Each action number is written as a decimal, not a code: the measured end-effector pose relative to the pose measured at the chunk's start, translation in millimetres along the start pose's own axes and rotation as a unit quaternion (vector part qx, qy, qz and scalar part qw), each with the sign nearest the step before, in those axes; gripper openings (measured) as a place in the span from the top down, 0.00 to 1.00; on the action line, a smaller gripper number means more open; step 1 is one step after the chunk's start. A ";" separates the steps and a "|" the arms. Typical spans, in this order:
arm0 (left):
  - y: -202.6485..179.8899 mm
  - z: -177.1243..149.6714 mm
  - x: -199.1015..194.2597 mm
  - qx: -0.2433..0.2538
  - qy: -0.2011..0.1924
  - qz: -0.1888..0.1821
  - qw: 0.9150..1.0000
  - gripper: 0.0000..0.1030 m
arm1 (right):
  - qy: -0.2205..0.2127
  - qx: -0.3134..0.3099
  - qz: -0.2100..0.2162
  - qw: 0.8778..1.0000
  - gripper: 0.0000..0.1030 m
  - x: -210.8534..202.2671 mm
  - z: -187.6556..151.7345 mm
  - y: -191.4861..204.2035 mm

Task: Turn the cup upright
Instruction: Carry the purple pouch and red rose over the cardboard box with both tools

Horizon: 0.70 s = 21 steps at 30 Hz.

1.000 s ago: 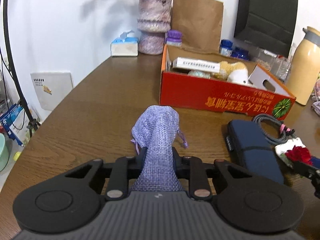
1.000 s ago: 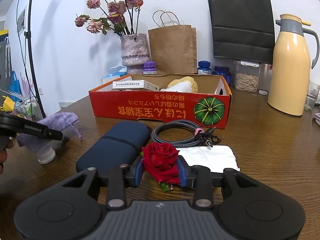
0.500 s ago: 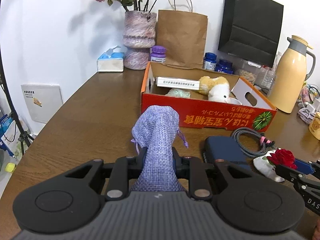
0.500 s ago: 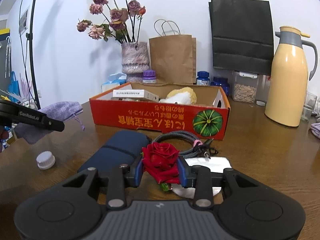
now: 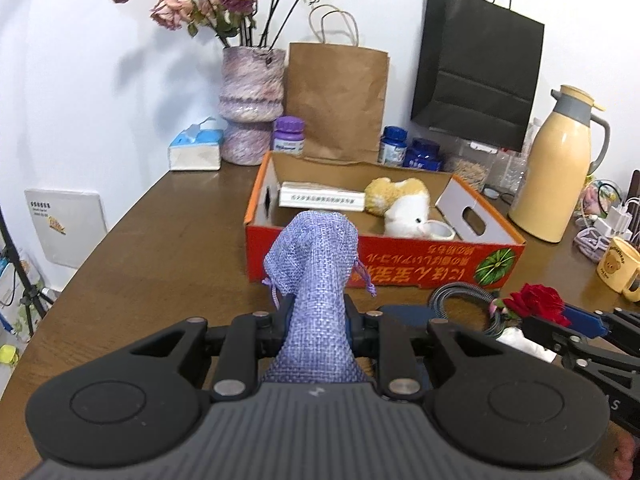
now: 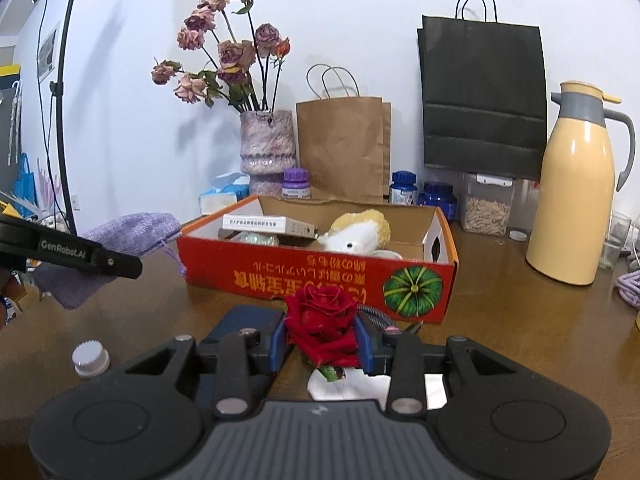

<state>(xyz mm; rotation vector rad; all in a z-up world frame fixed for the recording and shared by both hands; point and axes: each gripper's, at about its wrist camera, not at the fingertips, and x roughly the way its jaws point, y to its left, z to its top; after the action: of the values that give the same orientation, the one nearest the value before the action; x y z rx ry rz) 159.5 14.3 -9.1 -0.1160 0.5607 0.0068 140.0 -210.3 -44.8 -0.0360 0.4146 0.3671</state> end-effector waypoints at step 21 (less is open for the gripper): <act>-33.7 37.9 24.5 0.002 -0.030 -0.039 0.999 0.87 | -0.022 0.004 -0.009 1.000 0.66 32.6 42.9 -3.7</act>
<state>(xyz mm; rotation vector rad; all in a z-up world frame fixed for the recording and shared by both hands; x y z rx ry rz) 201.6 -15.6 13.4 -0.1329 0.4956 -0.0674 185.7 -197.9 -18.7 -0.0234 0.3718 0.3479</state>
